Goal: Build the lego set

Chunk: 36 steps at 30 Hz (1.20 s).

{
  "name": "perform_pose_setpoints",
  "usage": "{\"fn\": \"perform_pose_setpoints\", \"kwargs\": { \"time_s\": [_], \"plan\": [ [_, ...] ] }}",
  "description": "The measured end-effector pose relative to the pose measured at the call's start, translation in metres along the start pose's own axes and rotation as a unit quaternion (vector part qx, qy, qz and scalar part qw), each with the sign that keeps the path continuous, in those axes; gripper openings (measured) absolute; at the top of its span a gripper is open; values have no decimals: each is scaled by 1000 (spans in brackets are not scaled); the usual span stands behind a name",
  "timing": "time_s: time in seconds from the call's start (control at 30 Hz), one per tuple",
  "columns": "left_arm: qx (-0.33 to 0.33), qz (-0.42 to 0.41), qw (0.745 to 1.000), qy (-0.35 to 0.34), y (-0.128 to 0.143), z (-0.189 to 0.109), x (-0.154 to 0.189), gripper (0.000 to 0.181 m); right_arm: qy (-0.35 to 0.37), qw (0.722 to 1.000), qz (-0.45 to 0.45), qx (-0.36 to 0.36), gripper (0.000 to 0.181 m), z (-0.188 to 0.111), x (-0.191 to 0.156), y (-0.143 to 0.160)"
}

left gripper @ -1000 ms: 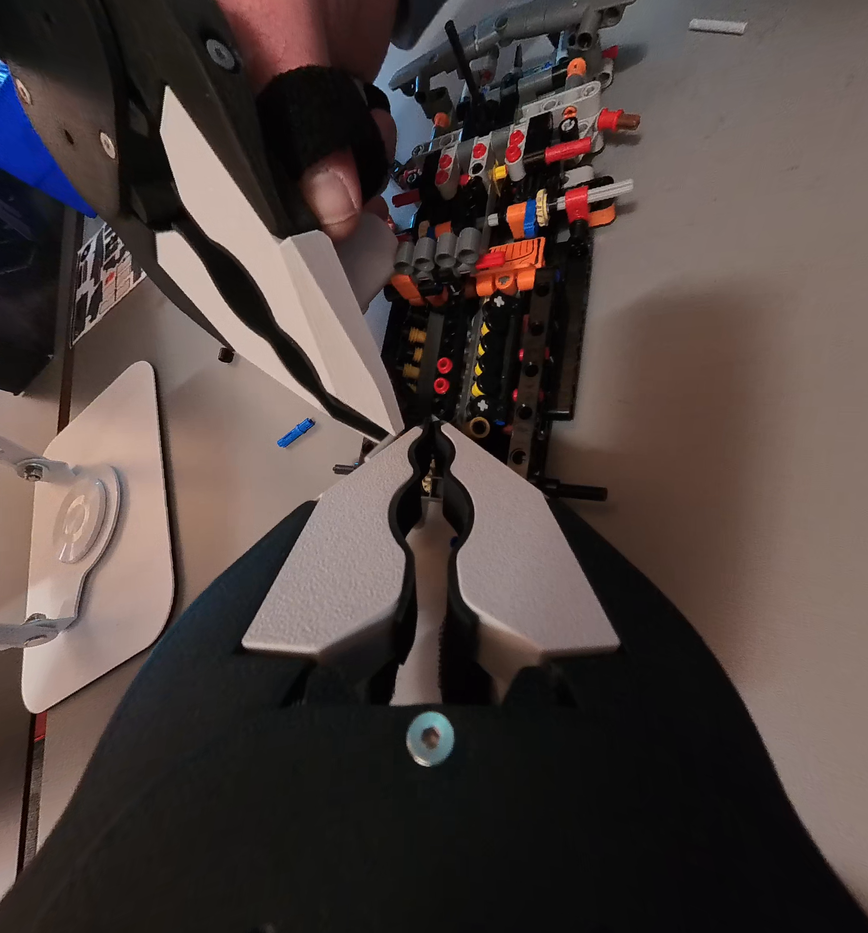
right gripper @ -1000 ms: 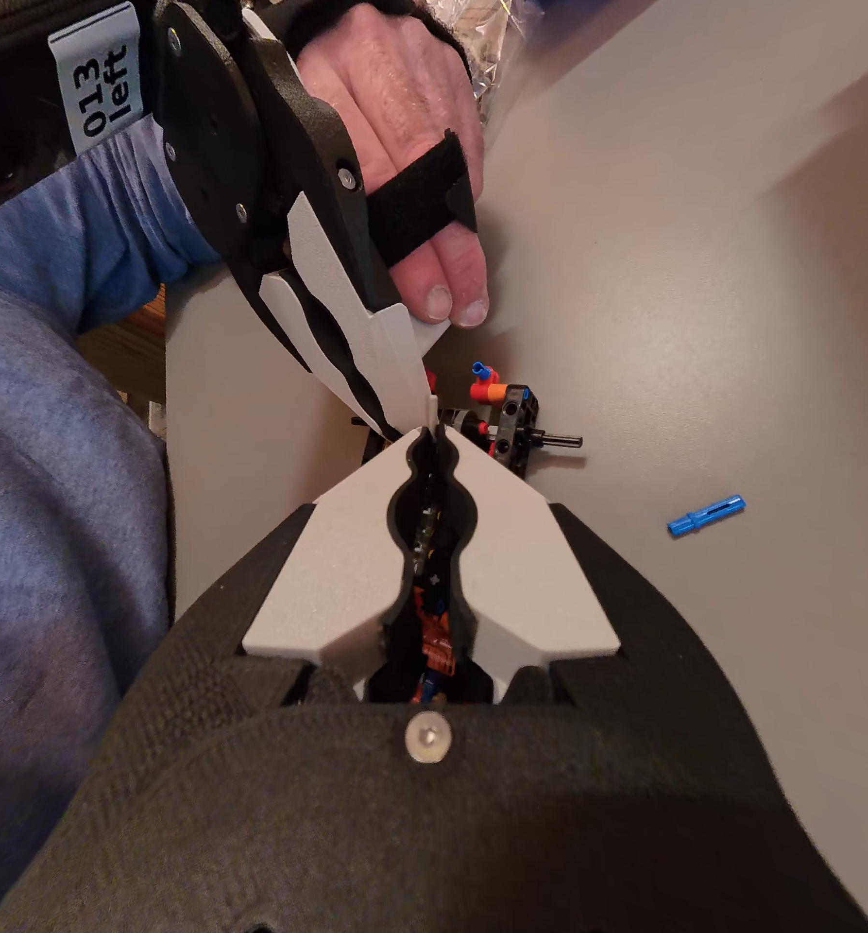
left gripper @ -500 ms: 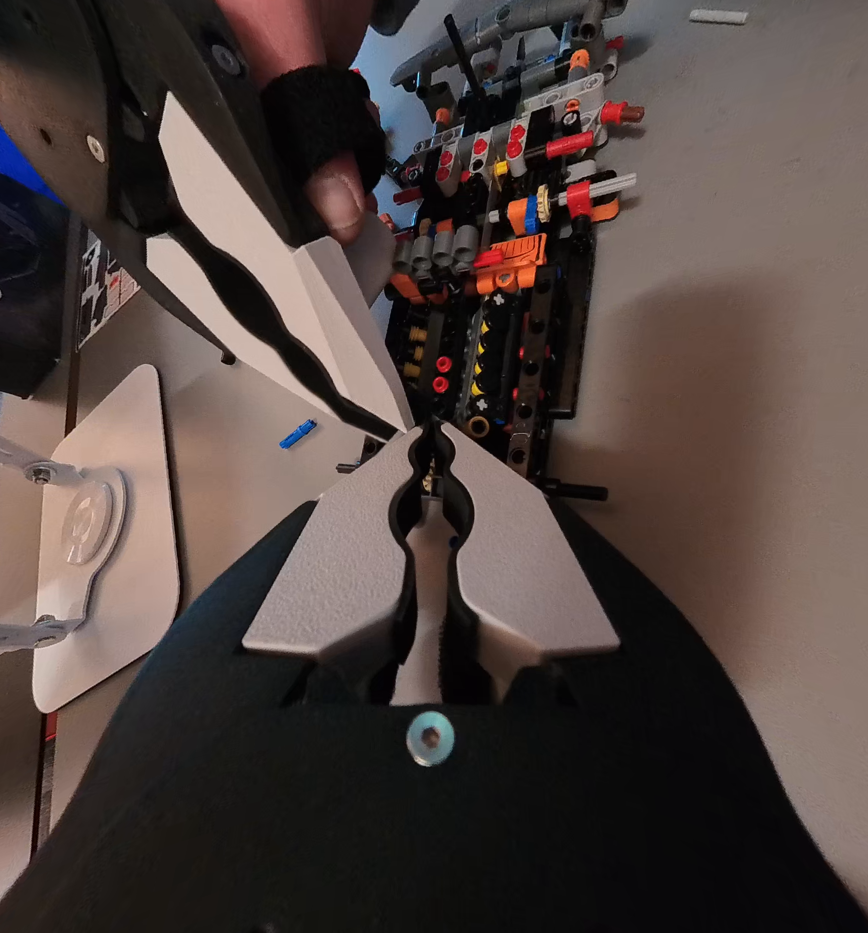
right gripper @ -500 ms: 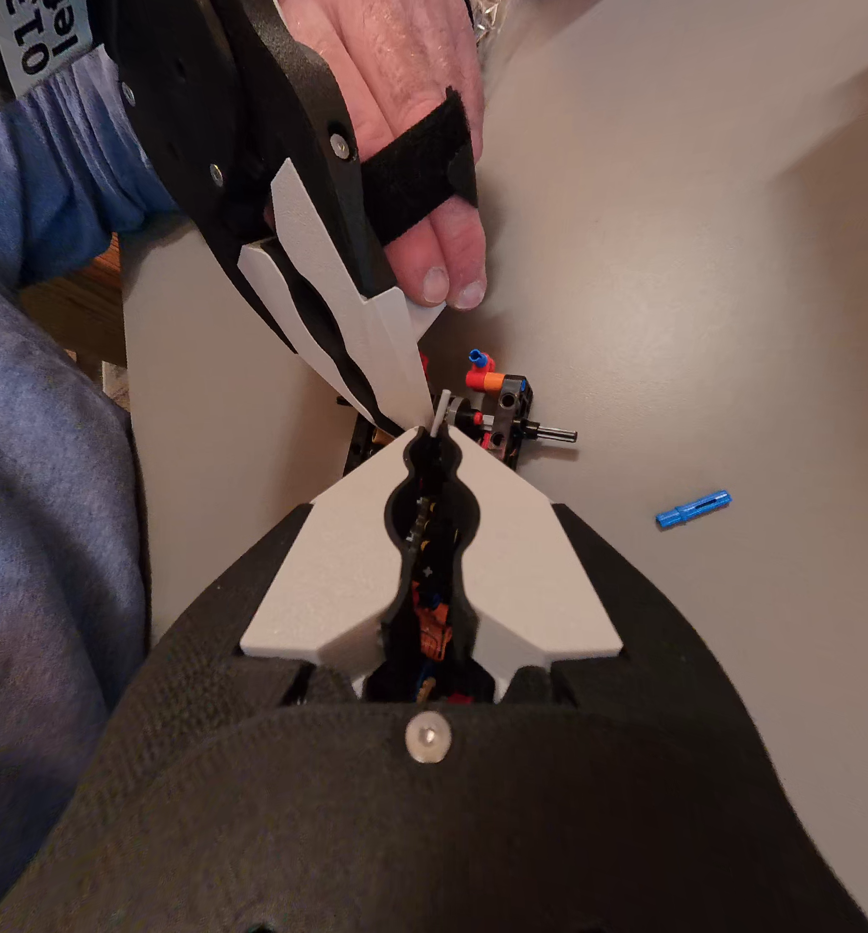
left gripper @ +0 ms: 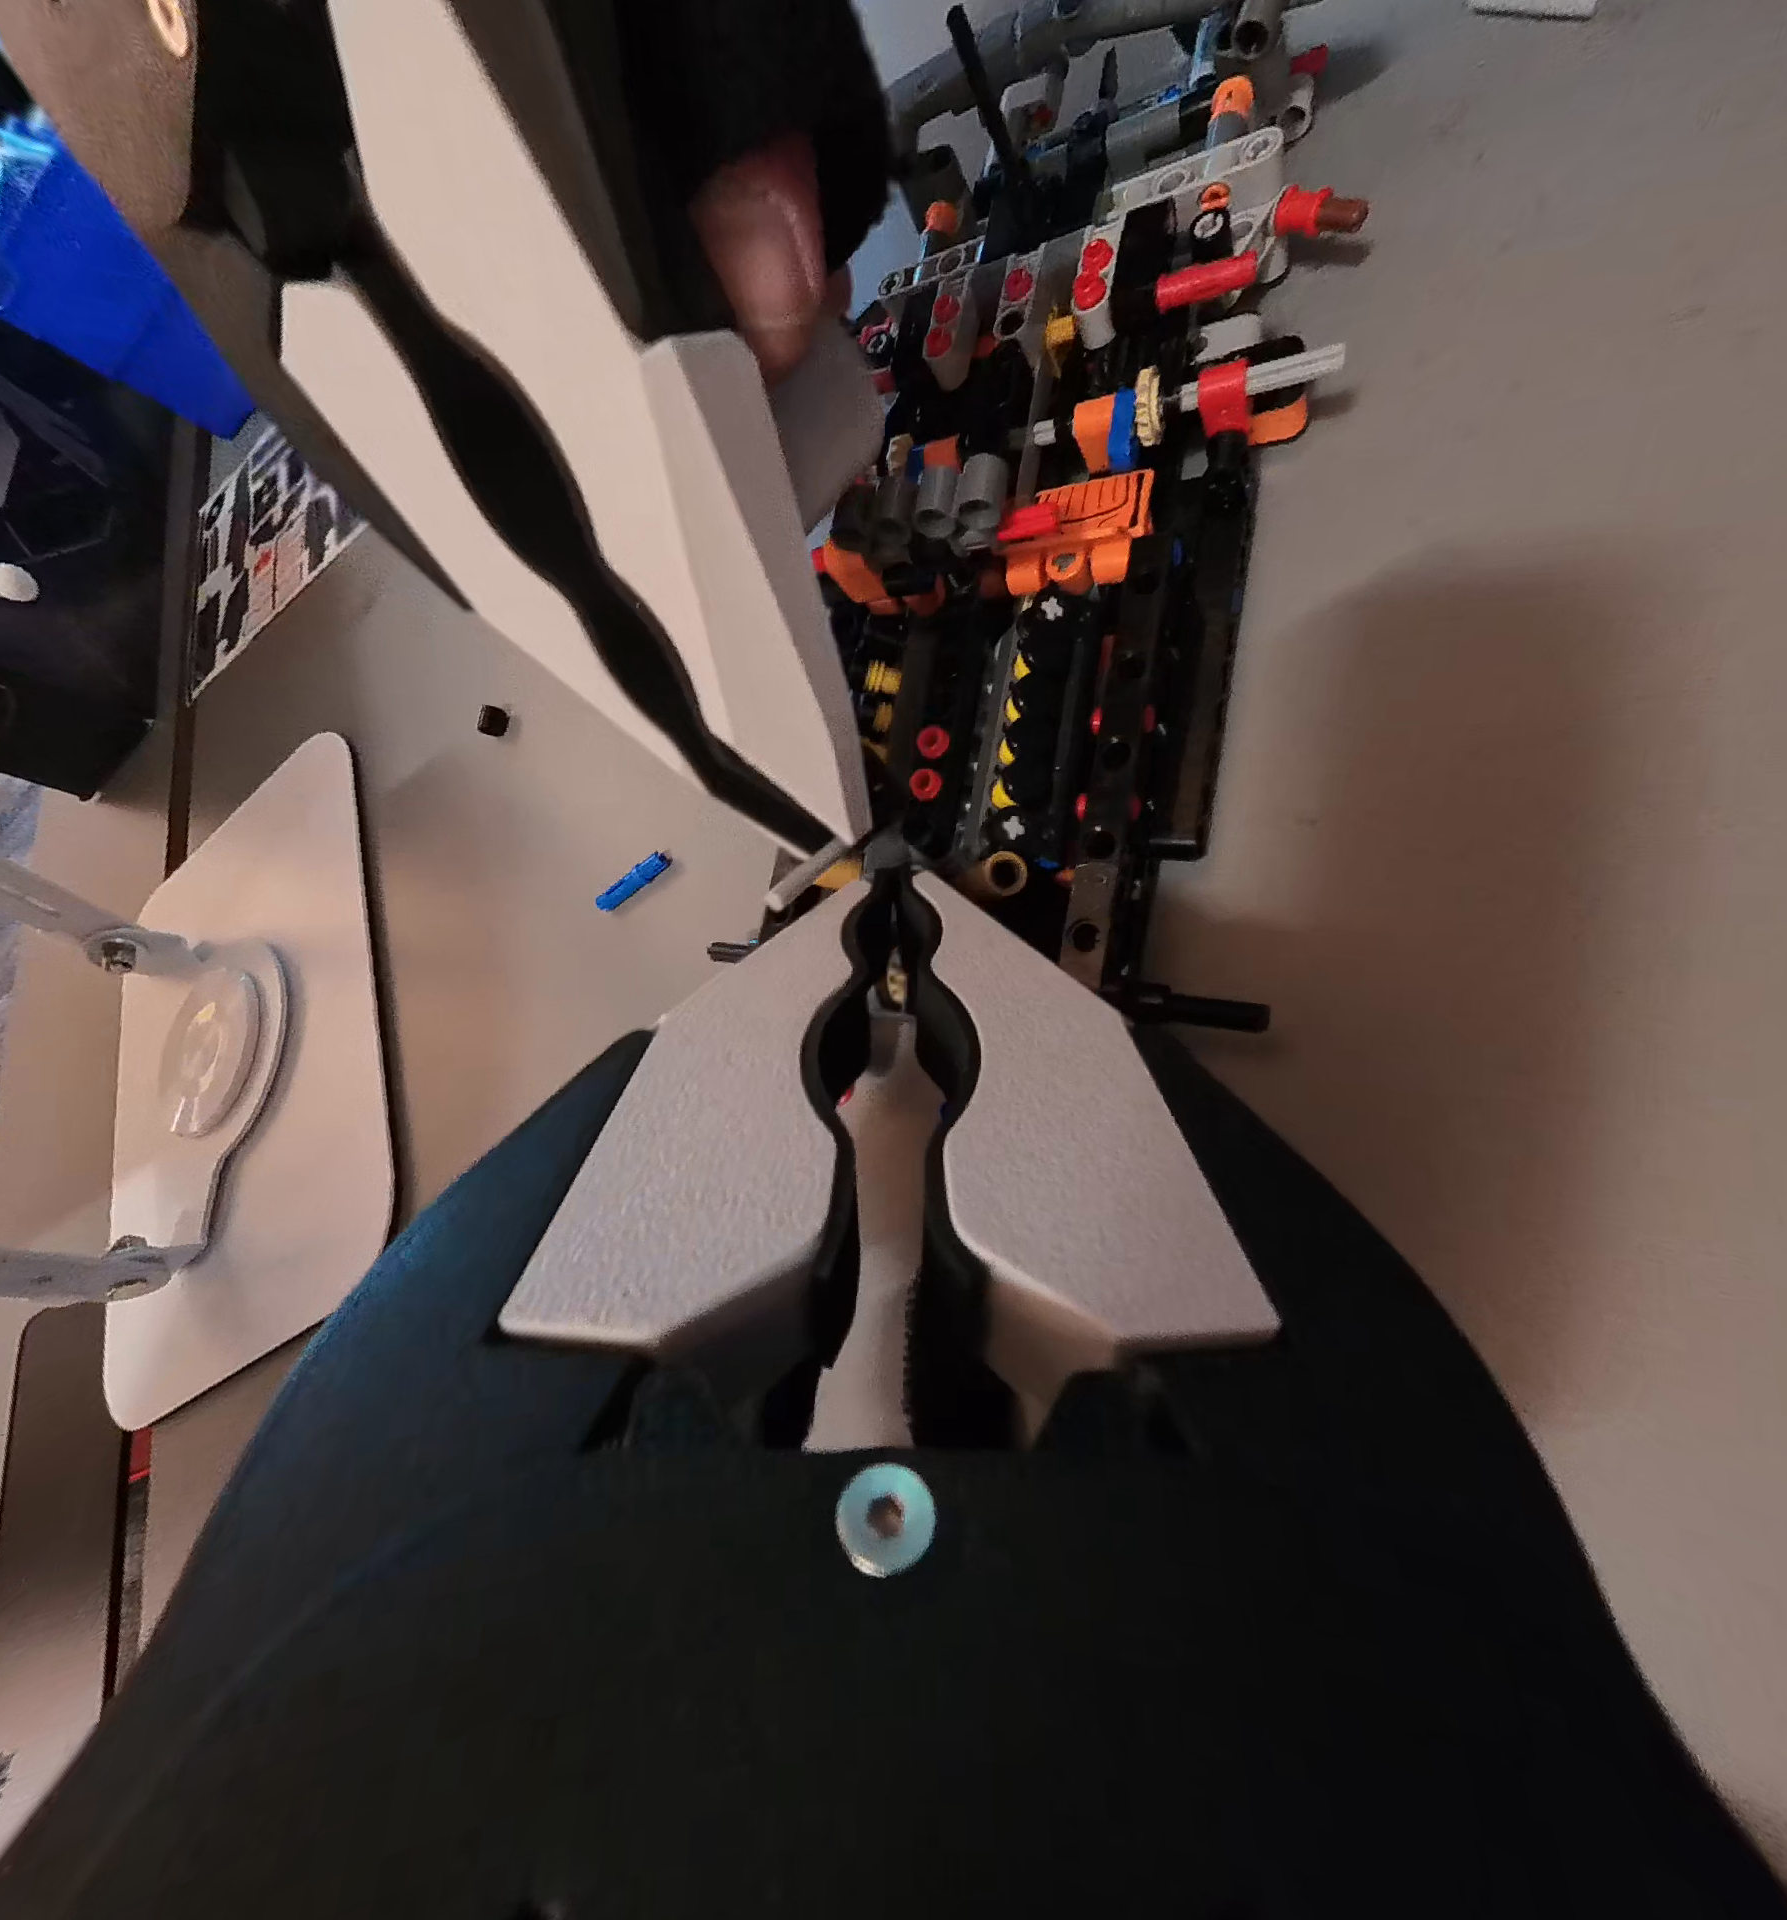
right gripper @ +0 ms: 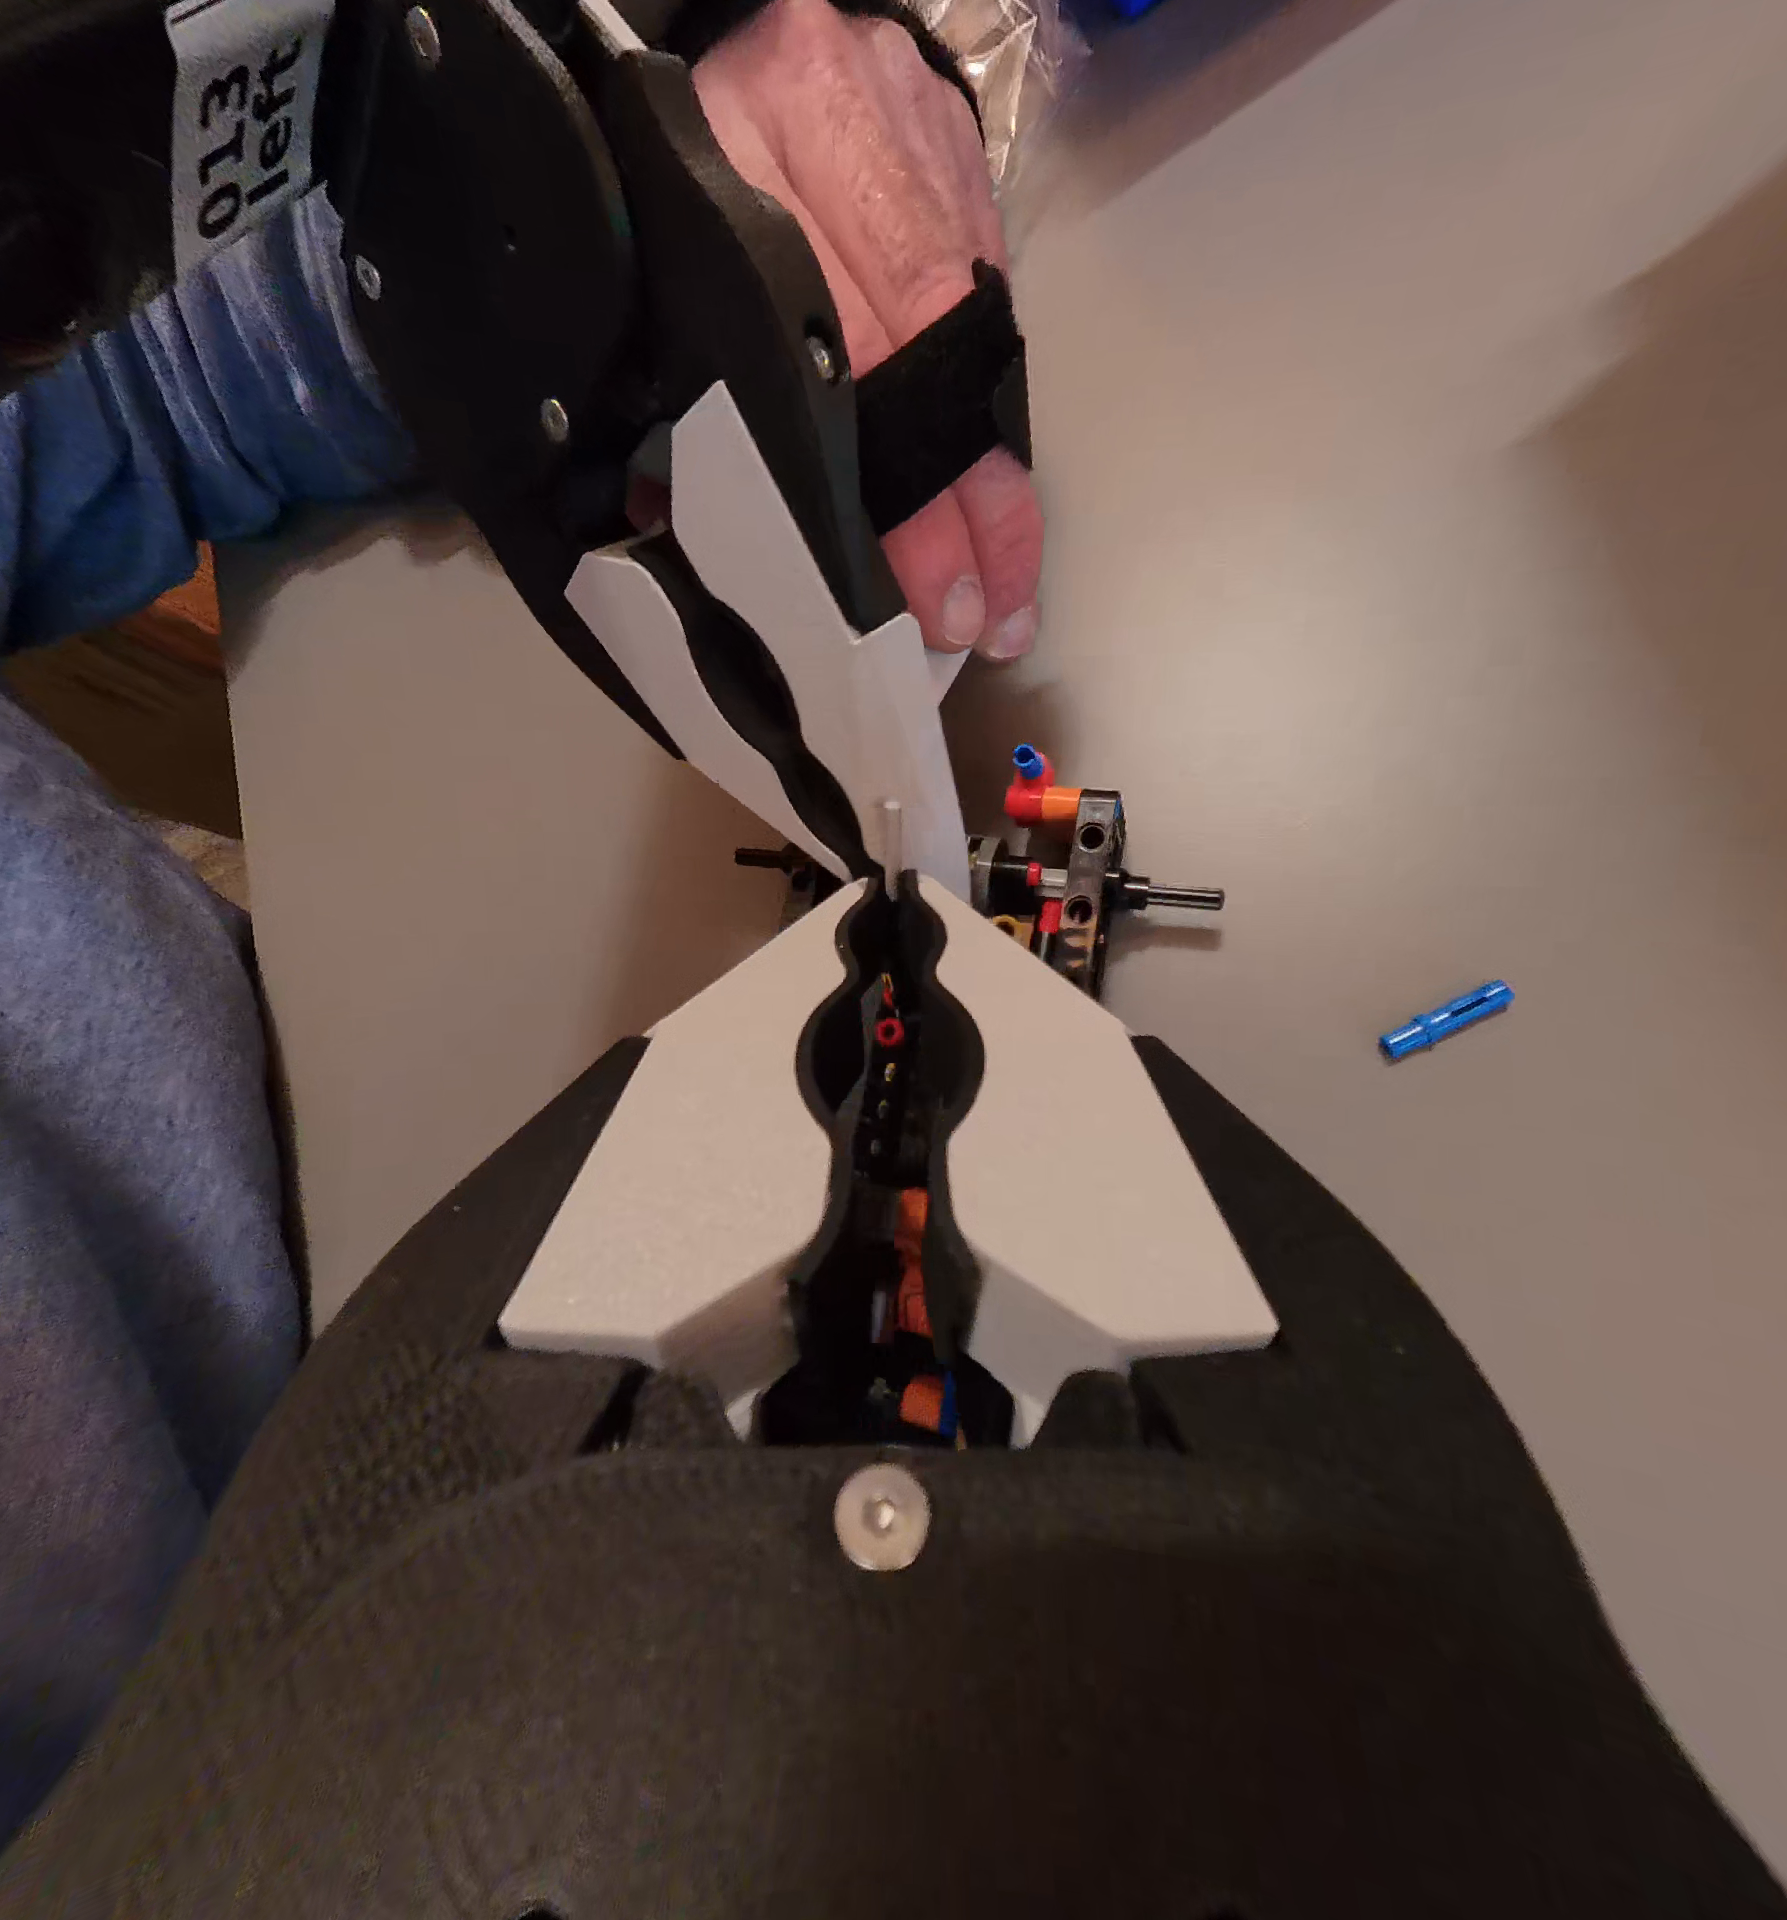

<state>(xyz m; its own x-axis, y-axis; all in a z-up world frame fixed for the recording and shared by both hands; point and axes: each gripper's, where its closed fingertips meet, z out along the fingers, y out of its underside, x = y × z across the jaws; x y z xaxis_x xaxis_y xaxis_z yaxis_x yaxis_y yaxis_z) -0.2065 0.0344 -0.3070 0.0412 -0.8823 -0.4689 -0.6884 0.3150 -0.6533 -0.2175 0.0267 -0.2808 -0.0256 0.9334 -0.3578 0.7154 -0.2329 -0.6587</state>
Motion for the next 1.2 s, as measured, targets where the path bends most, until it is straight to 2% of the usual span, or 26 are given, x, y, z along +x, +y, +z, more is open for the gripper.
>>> {"fn": "perform_pose_setpoints", "kwargs": {
  "time_s": [0.2,0.43,0.67,1.17,1.2],
  "plan": [
    [11,-36,999,-14,-2,-10,-11,0,9,999,5,42,0,-8,-1,-7],
    [103,-133,986,1,-25,-26,-23,3,37,998,-28,50,0,-17,-3,-11],
    [162,-203,965,36,-38,-33,-27,5,89,992,-81,32,0,-19,-1,-14],
    [168,-208,963,40,-39,-35,-27,0,107,990,-87,32,0,-22,-3,-17],
    [165,-207,963,38,-39,-35,-28,0,106,990,-85,29,5,-22,-3,-17]
  ]
}}
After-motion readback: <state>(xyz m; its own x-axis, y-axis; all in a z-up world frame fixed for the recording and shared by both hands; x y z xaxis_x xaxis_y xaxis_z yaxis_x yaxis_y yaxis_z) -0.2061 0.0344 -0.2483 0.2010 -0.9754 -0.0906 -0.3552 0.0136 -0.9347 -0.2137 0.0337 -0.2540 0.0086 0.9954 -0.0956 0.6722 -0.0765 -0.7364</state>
